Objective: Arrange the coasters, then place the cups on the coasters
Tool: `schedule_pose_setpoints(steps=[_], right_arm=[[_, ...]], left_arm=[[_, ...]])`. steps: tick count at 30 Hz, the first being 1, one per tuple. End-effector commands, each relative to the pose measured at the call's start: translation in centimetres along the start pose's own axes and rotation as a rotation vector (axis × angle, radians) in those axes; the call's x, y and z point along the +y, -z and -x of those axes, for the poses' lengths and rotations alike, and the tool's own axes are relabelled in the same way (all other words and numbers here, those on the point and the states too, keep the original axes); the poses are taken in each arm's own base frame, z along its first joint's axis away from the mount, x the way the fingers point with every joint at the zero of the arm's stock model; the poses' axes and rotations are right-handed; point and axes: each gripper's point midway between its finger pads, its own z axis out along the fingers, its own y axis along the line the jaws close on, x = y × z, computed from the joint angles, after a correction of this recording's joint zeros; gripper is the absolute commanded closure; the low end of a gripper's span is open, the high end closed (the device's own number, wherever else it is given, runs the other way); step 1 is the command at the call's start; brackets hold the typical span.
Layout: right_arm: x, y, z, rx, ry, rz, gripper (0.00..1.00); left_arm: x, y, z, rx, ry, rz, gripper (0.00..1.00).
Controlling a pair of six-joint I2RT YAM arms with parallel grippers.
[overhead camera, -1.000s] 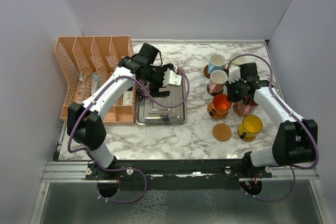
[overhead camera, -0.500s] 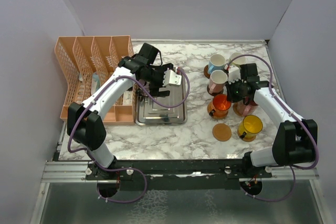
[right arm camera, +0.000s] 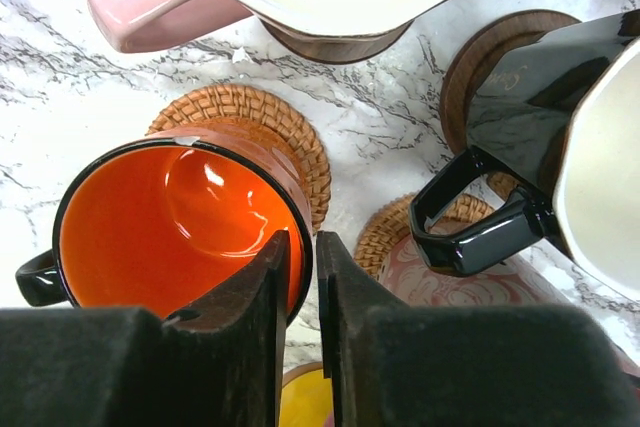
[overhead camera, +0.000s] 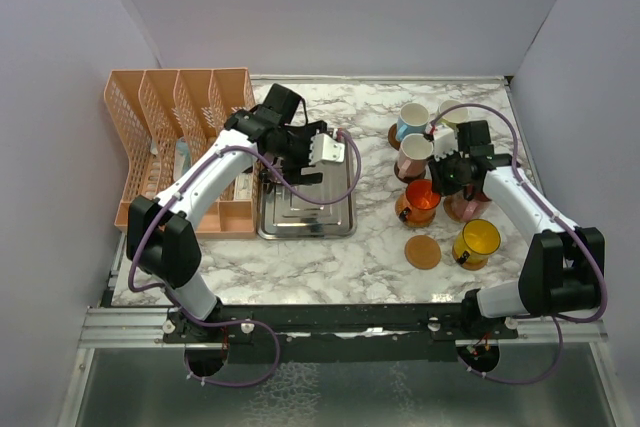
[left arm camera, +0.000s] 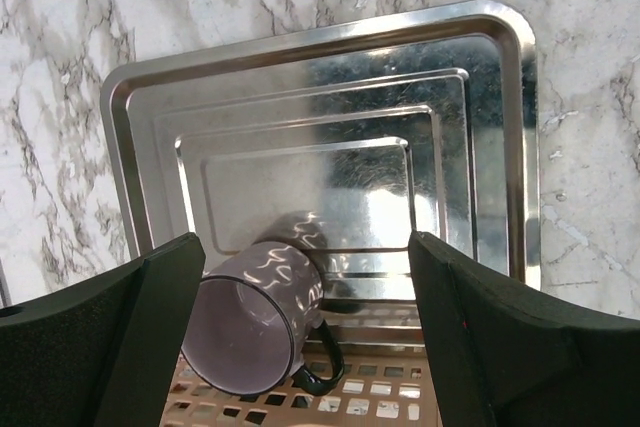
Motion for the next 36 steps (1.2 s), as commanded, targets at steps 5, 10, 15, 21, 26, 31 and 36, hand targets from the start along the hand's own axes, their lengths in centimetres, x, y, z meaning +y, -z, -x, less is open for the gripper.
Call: schedule_pose_setpoints(steps=[5,10,15,21,26,31,36], right_arm=[[-0.1,2.2,3.5,-0.082,0.062,0.024,0.63],[0.4,4.2,5.7,-0.146,0.089,0.046,0.6],[0.8,5.9,7.0,-0.179,0.095,0.062,0.59],[0.7,6.4,7.0,-0.184,0.096,0.047,0.59],[0.6,6.1,6.8,-0.177,0.094,0.044,0.59],[0.8,6.0,7.1,-0.179,0.086,0.059,0.59],[0.8,6.5,7.8,-0.193,0.084,0.066,0.59]], left_arm=[[3.6,1.9,-3.4,0.106,0.162,0.172,0.13],[5.5,1.3,-6.7,0.13,0.308,0.186,0.17],[6.2,-0.2,-9.8,0.205,0.354,0.171,0.23],[5.3,-1.6,-11.6,0.24,0.395,0.086,0.26],[4.4,-2.2,-12.4,0.262,0.414,0.045,0.33],[3.3,-2.6,-13.7,0.311,0.444,0.024,0.47],[2.4,-2.7,-13.5,0.304,0.477,0.01,0.64]])
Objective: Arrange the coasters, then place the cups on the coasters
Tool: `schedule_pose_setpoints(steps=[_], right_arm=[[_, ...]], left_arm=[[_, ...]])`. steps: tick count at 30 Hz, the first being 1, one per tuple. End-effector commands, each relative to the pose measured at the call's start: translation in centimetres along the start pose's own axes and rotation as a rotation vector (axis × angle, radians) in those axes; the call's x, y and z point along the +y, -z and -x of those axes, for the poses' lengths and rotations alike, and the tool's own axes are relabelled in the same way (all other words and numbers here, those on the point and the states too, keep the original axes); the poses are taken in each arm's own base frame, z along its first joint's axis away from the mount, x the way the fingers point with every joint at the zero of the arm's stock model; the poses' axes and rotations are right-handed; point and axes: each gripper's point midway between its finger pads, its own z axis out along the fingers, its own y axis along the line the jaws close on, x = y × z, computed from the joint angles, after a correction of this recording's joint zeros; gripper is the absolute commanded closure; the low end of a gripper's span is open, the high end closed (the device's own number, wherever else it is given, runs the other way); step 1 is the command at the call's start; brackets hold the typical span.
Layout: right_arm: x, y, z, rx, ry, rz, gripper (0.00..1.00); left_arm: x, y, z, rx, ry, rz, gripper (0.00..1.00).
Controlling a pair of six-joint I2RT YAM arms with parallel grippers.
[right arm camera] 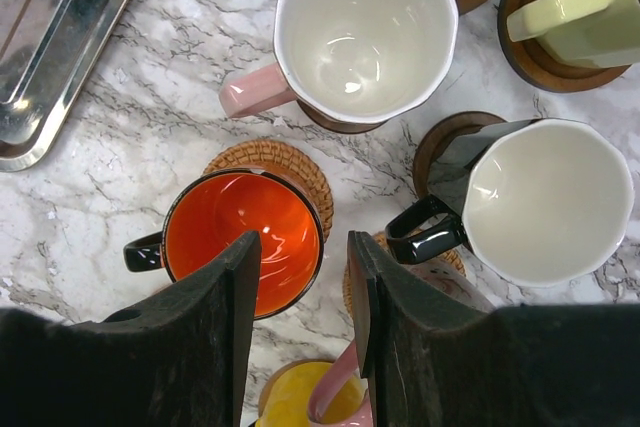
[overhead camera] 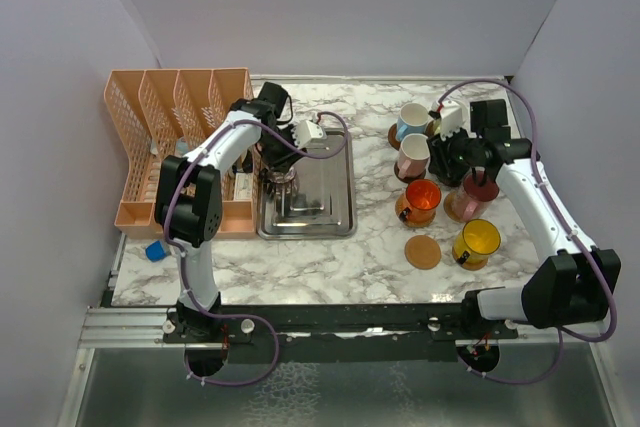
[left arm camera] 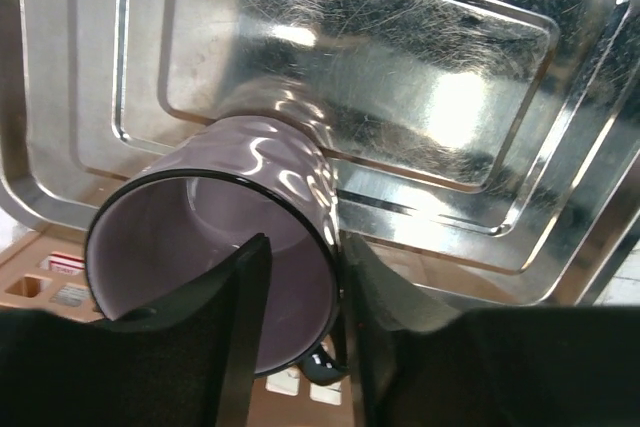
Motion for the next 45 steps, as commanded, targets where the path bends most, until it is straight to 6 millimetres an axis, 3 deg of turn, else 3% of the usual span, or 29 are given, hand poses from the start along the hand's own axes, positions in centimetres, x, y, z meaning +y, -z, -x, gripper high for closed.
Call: schedule_pose_setpoints(steps=[1,9,16,24,31,39,45], right_arm=[[0.2,0.7,1.8,-0.042,-0.001,0.023,0.59],[0.3,0.8,2.0,-0.048,-0.018,0.028,0.59],[-0.3,0.8,1.9,-0.061,-0.061,-0.028,0.59],[-2.6,2.4,3.3,-0.105,-0.104,-0.164,0.59],[-6.2,3.2,4.3,-0.128,-0.167,-0.28,0.59],[-10.0,3.0,4.6,-0.151,-0.227,-0.365,0.58],[-11.1,3.1,3.7,-0.15,-0.264,-0.374,0.58]], left_arm=[[-0.9,0.0,-0.9,0.021,0.043,-0.022,0.68],[-2.8,0.6,0.6,0.016,0.034,-0.019,0.99],[-6.2,2.4,5.1,-0.027,0.007,0.012,1.0],[-12.4,3.5,11.9,-0.1,-0.023,0.005,1.0],[-20.3,3.2,17.2,-0.147,-0.089,-0.063,1.0],[-28.9,1.4,22.0,-0.167,-0.181,-0.122,1.0],[-32.0,-1.3,25.5,-0.186,-0.151,-0.158,1.0]])
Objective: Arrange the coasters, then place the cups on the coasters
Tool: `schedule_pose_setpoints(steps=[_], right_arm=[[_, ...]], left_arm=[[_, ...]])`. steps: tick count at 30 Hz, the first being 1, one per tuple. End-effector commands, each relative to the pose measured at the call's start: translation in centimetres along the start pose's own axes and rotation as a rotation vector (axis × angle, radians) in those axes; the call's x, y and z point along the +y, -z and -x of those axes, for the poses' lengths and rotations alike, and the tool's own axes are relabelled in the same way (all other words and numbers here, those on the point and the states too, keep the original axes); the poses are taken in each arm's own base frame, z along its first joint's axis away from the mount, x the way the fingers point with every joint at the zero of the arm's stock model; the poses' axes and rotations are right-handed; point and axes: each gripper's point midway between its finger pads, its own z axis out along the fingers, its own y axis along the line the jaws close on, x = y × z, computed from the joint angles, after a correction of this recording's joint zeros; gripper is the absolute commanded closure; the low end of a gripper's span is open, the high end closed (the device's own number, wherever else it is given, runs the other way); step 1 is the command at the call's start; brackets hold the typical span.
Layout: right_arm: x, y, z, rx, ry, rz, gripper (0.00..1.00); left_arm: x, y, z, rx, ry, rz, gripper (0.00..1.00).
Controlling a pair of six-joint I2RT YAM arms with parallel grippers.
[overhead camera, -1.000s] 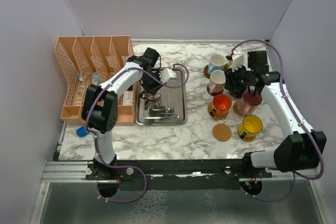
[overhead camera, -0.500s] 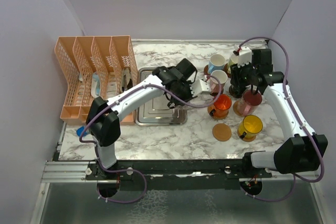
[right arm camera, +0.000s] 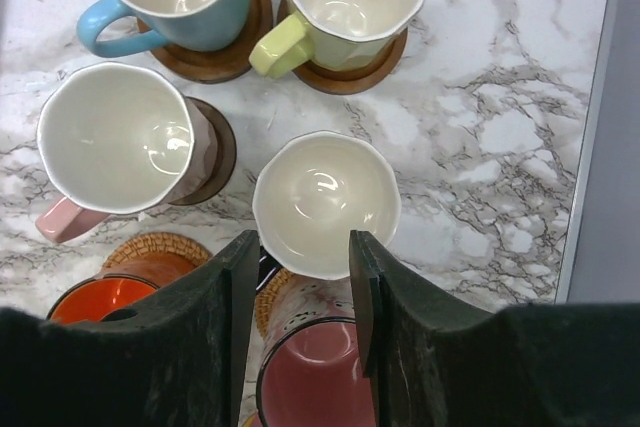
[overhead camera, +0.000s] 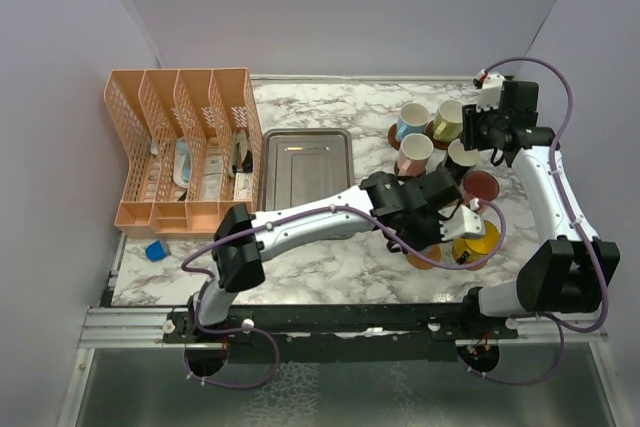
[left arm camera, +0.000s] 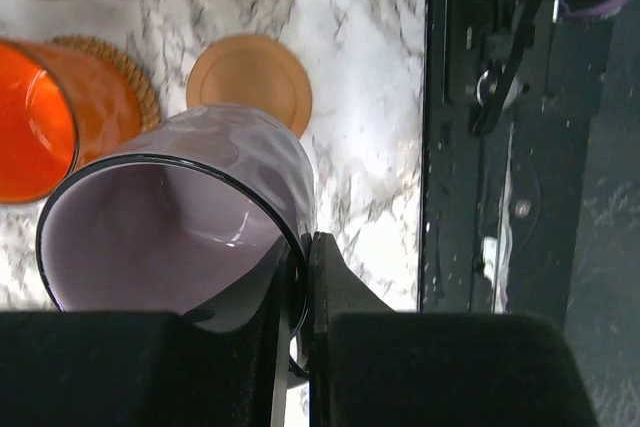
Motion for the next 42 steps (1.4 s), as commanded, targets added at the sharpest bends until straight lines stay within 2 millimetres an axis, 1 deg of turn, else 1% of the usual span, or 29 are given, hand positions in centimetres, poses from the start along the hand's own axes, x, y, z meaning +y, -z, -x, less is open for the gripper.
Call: schedule_pose_setpoints(steps=[1,4,6,11,15,18,21,25,30,34,37,42], right_arm=[[-1.4,0.6,1.7,-0.066,-0.03,-0.041,0.58],[-1.5,1.2,1.4,-0.069,-0.037,-0.041,0.58],[-1.3,1.5,1.3,-0.073,-0.038,-0.026,0.58],[-0.6,2.2,1.2,-0.082,-0.037,0.004,0.58],[-0.1,2.8,1.3,-0.091,-0.035,0.027,0.58],[0.3,2.9,1.3,-0.095,-0.033,0.048,0.58],[0.5,2.9,1.1,-0.091,-0.031,0.057,0.58],[0.6,2.8,1.0,-0.088,-0.028,0.065,0.58],[0.8,2.6,0.8,-0.083,-0.027,0.075,0.58],[0.8,2.6,0.9,-0.084,-0.025,0.079,0.58],[1.0,2.6,0.8,-0.08,-0.02,0.089,0.58],[1.1,2.6,0.7,-0.079,-0.007,0.096,0.58]], left_arm=[[0.8,-1.8,2.7,-0.043,0.085,0.042,1.0],[0.7,-3.8,3.1,-0.04,0.121,0.02,1.0],[0.7,-5.0,3.2,-0.032,0.138,0.017,1.0],[1.1,-7.9,2.6,0.004,0.153,0.024,1.0],[0.7,-9.2,2.3,0.021,0.14,0.019,1.0],[0.8,-9.5,2.4,0.025,0.119,0.04,1.0],[0.7,-9.9,2.1,0.039,0.117,0.042,1.0],[0.0,-10.4,1.6,0.058,0.11,0.032,1.0],[-0.2,-10.4,1.6,0.066,0.087,0.056,1.0],[-0.6,-11.0,0.9,0.089,0.086,0.042,1.0],[-0.6,-11.1,0.8,0.093,0.083,0.042,0.89],[-0.4,-10.4,1.9,0.065,0.074,0.055,0.73]])
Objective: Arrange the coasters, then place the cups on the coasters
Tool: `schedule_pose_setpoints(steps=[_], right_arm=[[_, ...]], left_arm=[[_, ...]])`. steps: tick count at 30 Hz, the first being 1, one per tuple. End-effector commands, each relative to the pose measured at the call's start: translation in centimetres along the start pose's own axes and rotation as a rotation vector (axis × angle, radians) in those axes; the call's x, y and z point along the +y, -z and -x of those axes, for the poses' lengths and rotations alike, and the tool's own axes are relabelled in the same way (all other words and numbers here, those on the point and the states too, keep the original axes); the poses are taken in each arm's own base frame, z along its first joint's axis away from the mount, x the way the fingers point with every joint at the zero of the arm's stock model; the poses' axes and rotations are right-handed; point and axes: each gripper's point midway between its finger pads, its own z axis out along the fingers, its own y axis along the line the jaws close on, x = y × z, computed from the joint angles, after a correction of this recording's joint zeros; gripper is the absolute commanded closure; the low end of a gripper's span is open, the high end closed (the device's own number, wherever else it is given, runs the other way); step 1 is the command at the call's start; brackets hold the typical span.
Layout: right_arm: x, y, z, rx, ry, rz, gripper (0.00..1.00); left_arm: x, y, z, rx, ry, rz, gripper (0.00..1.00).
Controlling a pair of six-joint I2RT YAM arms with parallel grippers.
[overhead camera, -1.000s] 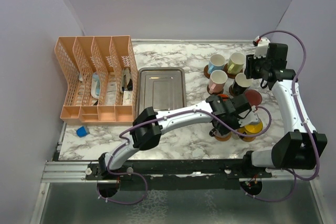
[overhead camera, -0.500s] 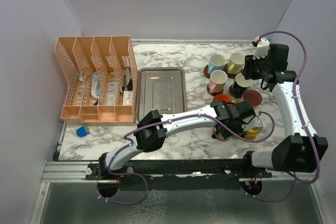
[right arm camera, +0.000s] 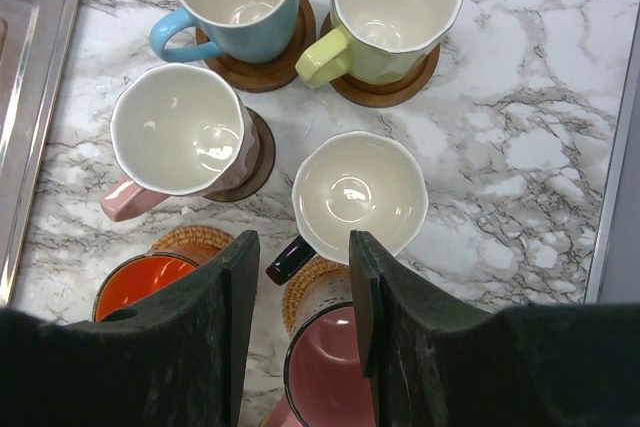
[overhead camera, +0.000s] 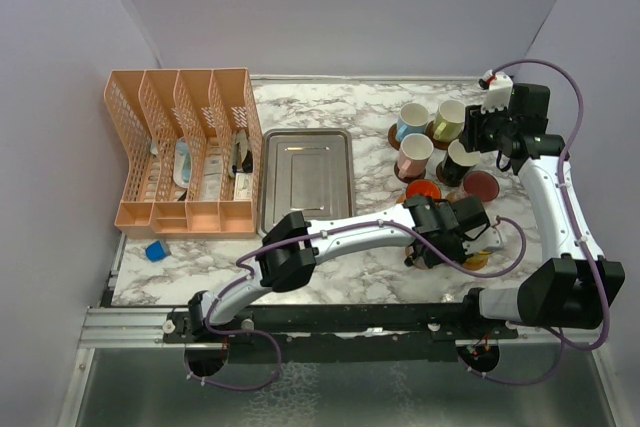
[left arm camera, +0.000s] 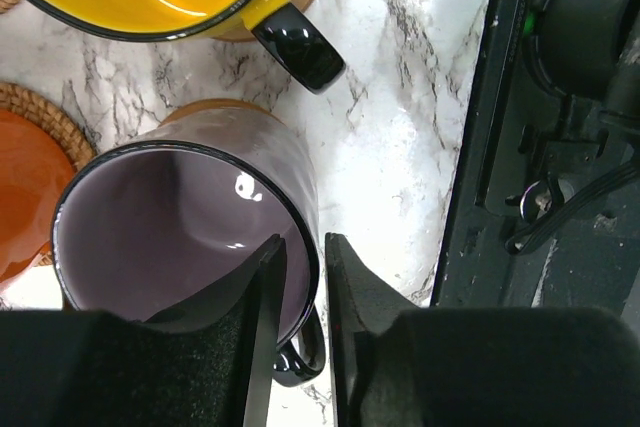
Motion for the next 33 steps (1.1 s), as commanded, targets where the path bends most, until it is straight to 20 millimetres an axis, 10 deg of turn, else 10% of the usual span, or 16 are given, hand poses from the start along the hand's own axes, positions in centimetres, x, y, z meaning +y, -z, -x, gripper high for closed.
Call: schedule_pose_setpoints(steps=[1,9,19,33], right_arm=[[0.3,0.4,0.0,-0.007,0.013,0.026,0.57],[0.6,0.3,0.1,-0.002,0.024,0.043,0.57],[0.4,1.3,4.1,-0.063,0.052,0.057,0.53],[0.6,0.3,7.4,-0.129,0.106,0.067,0.12]], left_arm=[[0.2,0.7,1.8,-0.045,-0.022,0.036,0.7],[-0.5,3.5,3.5,-0.106,-0.036,0.011,0.49],[0.8,13.4,5.0,-0.246,-0.183,0.11,0.27],[19.5,27.1,-3.6,-0.342,0.085,0.608,0.12]])
